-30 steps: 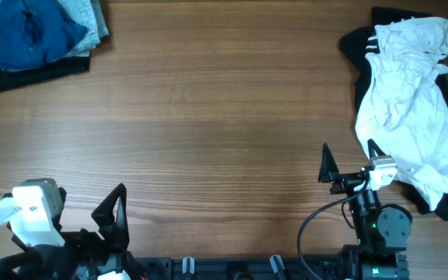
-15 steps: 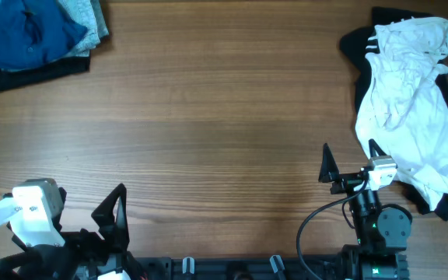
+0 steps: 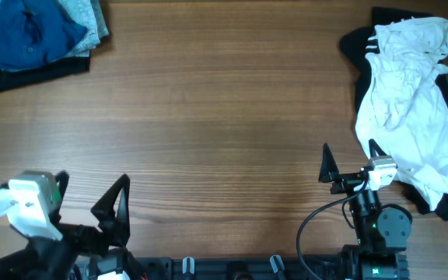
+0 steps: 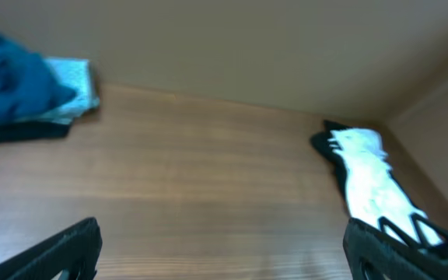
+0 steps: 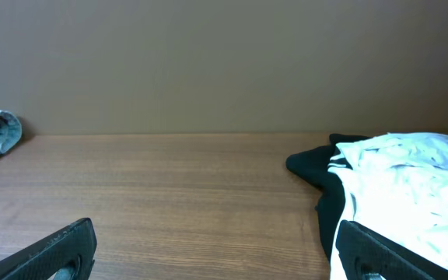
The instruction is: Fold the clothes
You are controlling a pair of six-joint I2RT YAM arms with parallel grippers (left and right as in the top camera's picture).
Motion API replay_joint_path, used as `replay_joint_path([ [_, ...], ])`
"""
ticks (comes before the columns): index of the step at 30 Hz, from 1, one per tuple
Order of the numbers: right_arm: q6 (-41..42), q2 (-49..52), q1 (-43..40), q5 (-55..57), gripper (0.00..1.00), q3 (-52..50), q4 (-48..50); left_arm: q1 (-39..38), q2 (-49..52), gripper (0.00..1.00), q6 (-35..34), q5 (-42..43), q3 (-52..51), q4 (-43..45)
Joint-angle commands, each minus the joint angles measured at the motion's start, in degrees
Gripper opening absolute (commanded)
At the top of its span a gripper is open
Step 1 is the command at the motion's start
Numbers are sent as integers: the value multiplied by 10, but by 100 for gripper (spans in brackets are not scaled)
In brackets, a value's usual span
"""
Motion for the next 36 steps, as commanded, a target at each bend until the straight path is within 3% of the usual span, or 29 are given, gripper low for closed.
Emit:
replay_joint_path([
  [1,-7,-7,3,8,100,-1,2,-49,-39,100,-13,24,-118,124],
  [4,-7,-7,3,8,100,-1,2,-77,-97,100,-33,21,-280,278],
  [7,-8,-7,3,8,100,-1,2,-101,-164,100,-34,-7,-479,503],
  [8,-7,-7,3,8,100,-1,2,-114,-193,100,-43,-37,-572,614],
  [13,-7,-7,3,8,100,-1,2,-160,-265,100,-97,-161,-784,828],
  [21,-7,-7,3,8,100,-1,2,-172,-351,100,-97,-236,-829,782],
  [30,-7,-7,3,8,100,-1,2,-172,-350,100,-90,-247,-852,758],
  [36,-7,-7,3,8,100,-1,2,-172,-350,100,11,-187,-852,706],
])
